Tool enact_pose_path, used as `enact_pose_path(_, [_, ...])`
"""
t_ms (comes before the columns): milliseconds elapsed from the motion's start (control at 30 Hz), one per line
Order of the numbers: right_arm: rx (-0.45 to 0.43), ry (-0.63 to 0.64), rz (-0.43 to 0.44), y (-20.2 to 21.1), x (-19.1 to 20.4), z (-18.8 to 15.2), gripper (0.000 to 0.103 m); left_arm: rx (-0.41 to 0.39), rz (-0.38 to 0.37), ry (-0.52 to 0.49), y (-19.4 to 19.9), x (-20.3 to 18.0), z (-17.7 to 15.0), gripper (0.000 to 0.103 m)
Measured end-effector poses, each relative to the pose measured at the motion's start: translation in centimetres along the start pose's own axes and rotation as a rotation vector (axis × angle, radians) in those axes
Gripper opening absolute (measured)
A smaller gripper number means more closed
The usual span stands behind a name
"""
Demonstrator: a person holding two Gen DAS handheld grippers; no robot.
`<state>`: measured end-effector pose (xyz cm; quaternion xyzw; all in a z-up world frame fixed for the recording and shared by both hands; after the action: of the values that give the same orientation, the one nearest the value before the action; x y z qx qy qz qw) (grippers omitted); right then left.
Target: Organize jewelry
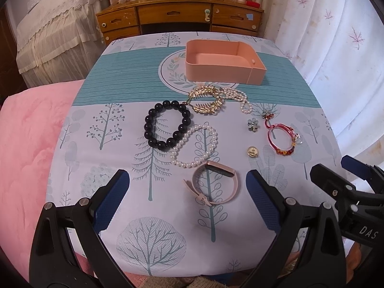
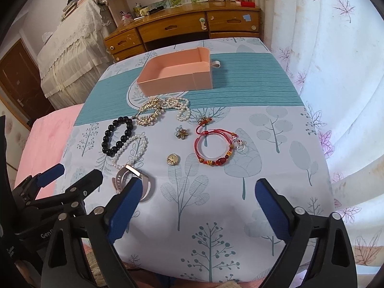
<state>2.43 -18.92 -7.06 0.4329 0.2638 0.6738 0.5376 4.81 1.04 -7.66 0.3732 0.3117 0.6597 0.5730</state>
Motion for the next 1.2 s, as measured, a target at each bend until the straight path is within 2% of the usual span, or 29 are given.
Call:
enact_pose_path(267, [0.021,-0.005,-0.003,-1.0,-0.3,0.7,0.081,0.024,0.006,0.053,-1.5,2.6,1.4,0.097])
enact_pose_path(500, [0.027,-0.033,-0.023,-1.4,-2.3,2.6,0.078,0.069,-0.013,0.108,-3.0,5.5,2.8,0.097])
enact_pose_path(767, [0.040,-0.045,-0.047,-2.2,-5.0,5.1,0.073,0.100,0.035,0.068,-5.8,7.3,4.3,0.097])
enact_pose_path(900, [0.068,-0.069,-0.064,-3.3,-7.0,5.6,0.069,0.137,0.023,0.052,-8.1,7.5,4.7,0.097])
enact_pose_path(1067, [0.132,-0.126,-0.061,-5.5,-9.6,4.9,0.059,0.175,0.005,0.017,-10.3,7.0,4.9,0.086])
enact_pose_path(1200, [0.173,-0.142,-0.047,-7.5,-10.4,3.5,0.055,0.202,-0.009,0.008,-12.0,6.8,5.0,0.082])
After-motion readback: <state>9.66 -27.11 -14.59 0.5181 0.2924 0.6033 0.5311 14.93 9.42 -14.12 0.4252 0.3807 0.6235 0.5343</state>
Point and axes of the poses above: each gripper's, at about its wrist camera, not at the fingertips, and y roughly against the way its jaws point, x to its left, z to its top, the point moved 8 cm from there along -y, roughly the way its jaws point, and after that the axes turned 10 degrees about z, right-handed, at the moved point
